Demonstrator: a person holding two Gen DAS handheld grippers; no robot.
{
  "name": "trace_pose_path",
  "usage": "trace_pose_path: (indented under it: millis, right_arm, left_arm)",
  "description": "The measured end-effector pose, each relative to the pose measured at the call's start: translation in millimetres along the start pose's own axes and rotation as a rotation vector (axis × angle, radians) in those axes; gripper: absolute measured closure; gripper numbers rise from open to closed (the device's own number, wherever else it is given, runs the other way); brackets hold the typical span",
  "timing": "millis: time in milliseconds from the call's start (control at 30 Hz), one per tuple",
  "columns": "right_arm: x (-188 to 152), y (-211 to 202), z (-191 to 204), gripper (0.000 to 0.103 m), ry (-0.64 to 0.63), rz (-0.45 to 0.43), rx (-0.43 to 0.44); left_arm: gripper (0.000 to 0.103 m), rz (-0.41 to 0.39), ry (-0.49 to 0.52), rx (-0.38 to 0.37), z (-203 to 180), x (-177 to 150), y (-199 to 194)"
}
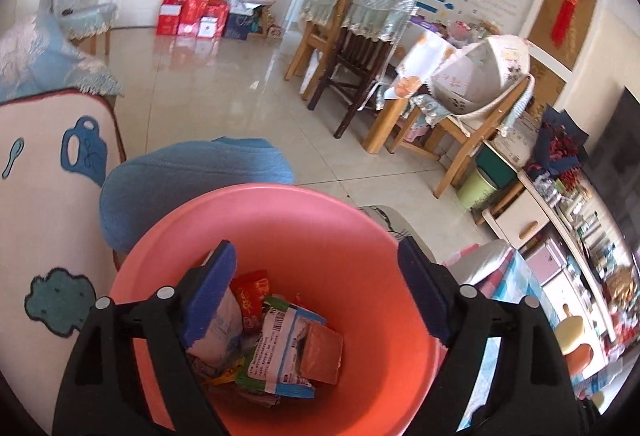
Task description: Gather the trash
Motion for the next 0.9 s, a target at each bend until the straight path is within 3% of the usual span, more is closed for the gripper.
trace_pose_path:
  millis: [133, 367, 633, 900]
  right_arm:
    - [-16.8, -24.5, -30.5, 0.017, 0.042, -0.001, -0.068]
    - [-39.5, -72.3, -73.4, 0.014, 0.104, -0.035, -0.165]
    - [-64.4, -117.7, -110.5, 0.013, 0.198, -0.067, -0.245]
    - [-90.5, -160.9, -136.1, 0.013, 0.252, -0.12, -0.327]
  left_arm:
    - [0.008, -0.054, 0.1, -0.051, -24.0, -4.5, -15.3]
    - [0.004, -0.102, 0.237, -0.188, -70.0, -23.0, -46.9]
    - [0.004, -0.108, 0.401, -0.365, -120.3, -59.0, -86.5]
    - [0.004, -0.062, 0.487, -0.423, -147.4, -88.0, -120.1]
Point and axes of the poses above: each gripper's, at about its wrist camera, not at the fingertips, and y roughly the way its jaws point, z to its left, x to its top, the point moved 1 cm from there along y, roughly the way its jaws point, and after that the axes turned 1 degree about -z, right-handed, at the moved point
